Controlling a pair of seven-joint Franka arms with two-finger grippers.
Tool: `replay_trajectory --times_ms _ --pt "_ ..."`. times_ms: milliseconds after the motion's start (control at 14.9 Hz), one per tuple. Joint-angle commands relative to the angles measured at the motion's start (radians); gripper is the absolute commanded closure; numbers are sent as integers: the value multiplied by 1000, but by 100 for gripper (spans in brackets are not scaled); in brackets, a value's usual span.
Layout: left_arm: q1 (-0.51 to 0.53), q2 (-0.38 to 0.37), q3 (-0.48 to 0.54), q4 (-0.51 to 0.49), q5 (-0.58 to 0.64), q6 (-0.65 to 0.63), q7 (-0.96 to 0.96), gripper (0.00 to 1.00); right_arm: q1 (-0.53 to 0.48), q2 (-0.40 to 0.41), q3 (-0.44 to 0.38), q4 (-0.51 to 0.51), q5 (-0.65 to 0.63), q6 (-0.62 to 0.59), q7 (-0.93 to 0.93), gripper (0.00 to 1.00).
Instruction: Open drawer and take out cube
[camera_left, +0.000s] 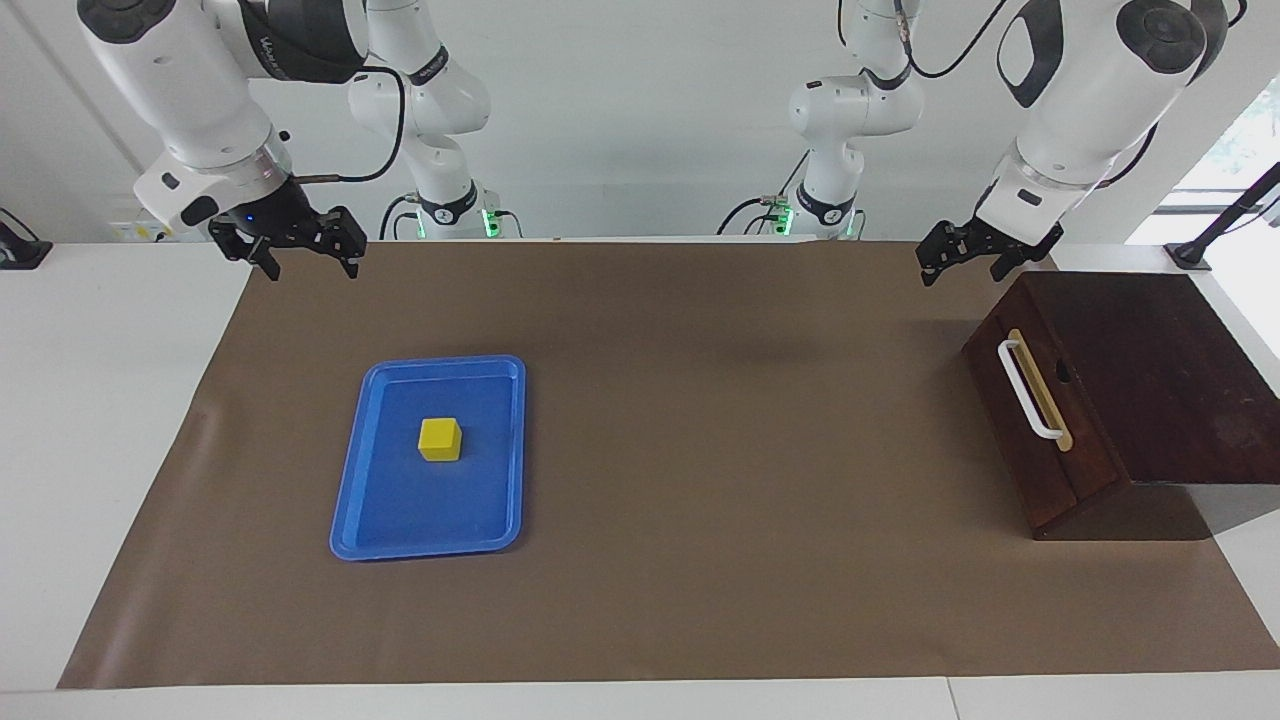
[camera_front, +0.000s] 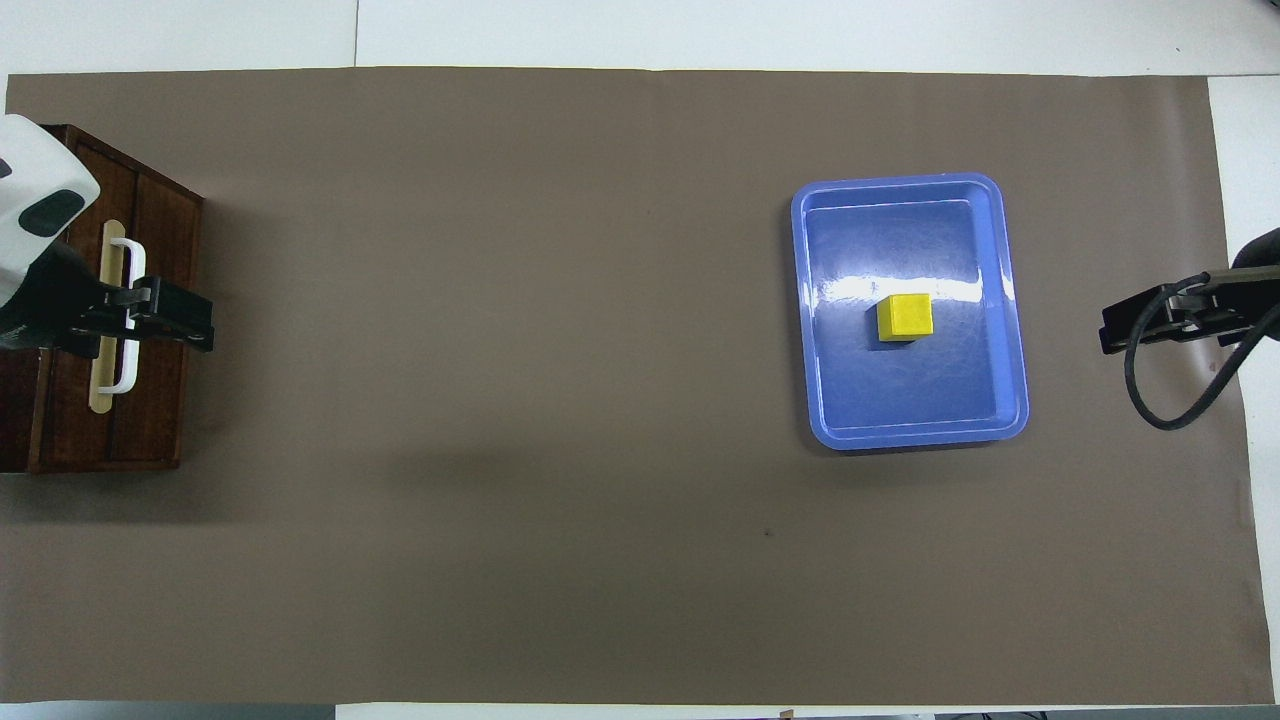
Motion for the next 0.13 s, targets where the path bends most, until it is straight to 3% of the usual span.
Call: replay_trajectory --times_ms 0,67 --pt "-12 -17 11 -1 -6 -7 3 0 -2 -19 3 -18 -4 11 5 0" --pt "-12 -19 9 -5 -6 -8 3 0 0 -19 3 -18 -4 11 3 0"
